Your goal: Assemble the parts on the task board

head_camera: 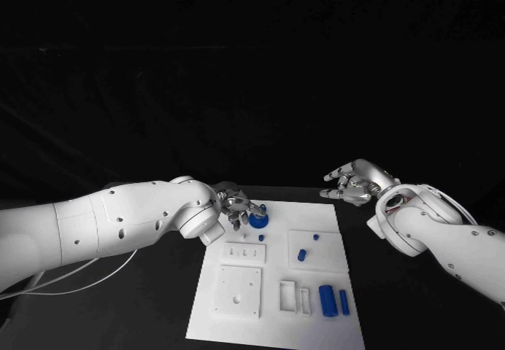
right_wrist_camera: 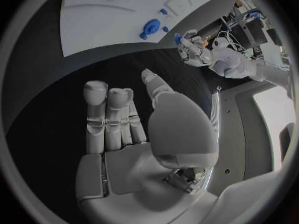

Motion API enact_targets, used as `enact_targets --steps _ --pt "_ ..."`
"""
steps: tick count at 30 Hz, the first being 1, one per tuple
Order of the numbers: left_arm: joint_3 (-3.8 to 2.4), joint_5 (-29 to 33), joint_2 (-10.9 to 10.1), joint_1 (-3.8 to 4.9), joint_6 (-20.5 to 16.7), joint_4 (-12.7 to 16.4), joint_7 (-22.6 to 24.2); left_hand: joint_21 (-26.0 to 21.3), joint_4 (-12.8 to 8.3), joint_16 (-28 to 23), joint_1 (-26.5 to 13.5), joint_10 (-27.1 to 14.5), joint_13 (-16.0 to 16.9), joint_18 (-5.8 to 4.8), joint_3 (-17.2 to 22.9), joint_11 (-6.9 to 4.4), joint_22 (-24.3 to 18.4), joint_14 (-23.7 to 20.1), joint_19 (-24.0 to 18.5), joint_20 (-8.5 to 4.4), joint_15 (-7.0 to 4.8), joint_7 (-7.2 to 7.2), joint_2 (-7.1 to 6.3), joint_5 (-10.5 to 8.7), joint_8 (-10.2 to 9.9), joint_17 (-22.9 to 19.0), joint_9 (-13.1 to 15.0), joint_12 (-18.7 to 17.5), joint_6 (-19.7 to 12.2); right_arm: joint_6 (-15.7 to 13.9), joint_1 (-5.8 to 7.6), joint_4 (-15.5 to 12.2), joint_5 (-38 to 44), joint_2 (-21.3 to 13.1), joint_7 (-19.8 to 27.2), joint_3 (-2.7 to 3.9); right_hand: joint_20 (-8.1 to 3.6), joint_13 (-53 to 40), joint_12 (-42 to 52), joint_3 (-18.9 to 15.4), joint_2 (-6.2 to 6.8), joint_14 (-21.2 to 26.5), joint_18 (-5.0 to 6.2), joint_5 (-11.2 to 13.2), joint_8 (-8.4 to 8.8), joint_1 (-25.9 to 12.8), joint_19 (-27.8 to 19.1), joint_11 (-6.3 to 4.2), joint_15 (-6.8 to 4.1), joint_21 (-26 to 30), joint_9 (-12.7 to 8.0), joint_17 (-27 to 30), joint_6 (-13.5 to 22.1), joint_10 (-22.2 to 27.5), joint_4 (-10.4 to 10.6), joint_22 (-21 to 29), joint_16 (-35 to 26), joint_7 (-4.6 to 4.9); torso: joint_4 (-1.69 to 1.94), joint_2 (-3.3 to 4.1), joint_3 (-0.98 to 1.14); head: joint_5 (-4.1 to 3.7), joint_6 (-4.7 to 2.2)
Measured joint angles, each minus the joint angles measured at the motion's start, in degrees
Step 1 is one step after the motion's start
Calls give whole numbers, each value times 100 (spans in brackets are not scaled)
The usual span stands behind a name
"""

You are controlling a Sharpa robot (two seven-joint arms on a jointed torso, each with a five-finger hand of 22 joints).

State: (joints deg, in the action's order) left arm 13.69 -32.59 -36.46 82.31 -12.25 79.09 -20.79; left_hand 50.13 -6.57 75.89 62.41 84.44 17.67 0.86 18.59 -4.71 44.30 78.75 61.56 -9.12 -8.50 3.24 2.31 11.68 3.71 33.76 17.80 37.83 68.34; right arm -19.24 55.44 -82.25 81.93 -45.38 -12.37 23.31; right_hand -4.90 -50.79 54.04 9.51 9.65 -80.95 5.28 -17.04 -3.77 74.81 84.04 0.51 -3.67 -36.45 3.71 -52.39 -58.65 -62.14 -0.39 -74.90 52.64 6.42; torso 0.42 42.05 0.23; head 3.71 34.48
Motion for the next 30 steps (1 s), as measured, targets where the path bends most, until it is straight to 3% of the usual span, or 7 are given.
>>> enact_targets --steps 6,15,19,30 --pt "15 -349 -199 -79 64 267 -88 -210 32 43 46 0 38 0 -95 0 50 38 184 42 3 0 44 -66 13 85 0 20 0 -72 2 244 -210 66 80 43 0 25 0 0 0 0 0 -127 0 0 0 0 0 30 0 8 0 0 0 0 -19 0 5 -79 15 26 153" --pt "22 -881 -350 -218 102 528 -240 -515 31 43 48 0 -1 1 -96 0 492 39 277 51 3 0 44 -18 12 77 1 21 0 -115 2 537 -370 174 157 59 0 43 0 25 0 0 0 -227 0 0 0 0 0 30 0 19 -1 0 -26 0 -19 -1 30 -189 41 55 386" --pt "22 -1069 -353 -283 102 567 -327 -857 11 43 32 0 -62 1 -76 0 964 38 386 61 3 0 61 -19 10 66 2 66 0 -117 2 624 -405 217 179 61 0 50 0 32 0 0 0 -271 0 0 0 0 0 54 0 31 -1 0 -32 0 -19 -1 34 -221 51 65 458" --pt "23 -1391 -177 -494 260 403 -642 -1293 -42 43 -46 -1 -89 1 -37 0 1475 38 539 65 4 0 133 -20 2 -22 7 66 0 -105 2 800 -461 306 201 61 0 69 22 66 0 40 0 -428 0 0 0 0 -2 74 1 37 -1 0 -66 0 -39 -1 31 -249 56 86 593"
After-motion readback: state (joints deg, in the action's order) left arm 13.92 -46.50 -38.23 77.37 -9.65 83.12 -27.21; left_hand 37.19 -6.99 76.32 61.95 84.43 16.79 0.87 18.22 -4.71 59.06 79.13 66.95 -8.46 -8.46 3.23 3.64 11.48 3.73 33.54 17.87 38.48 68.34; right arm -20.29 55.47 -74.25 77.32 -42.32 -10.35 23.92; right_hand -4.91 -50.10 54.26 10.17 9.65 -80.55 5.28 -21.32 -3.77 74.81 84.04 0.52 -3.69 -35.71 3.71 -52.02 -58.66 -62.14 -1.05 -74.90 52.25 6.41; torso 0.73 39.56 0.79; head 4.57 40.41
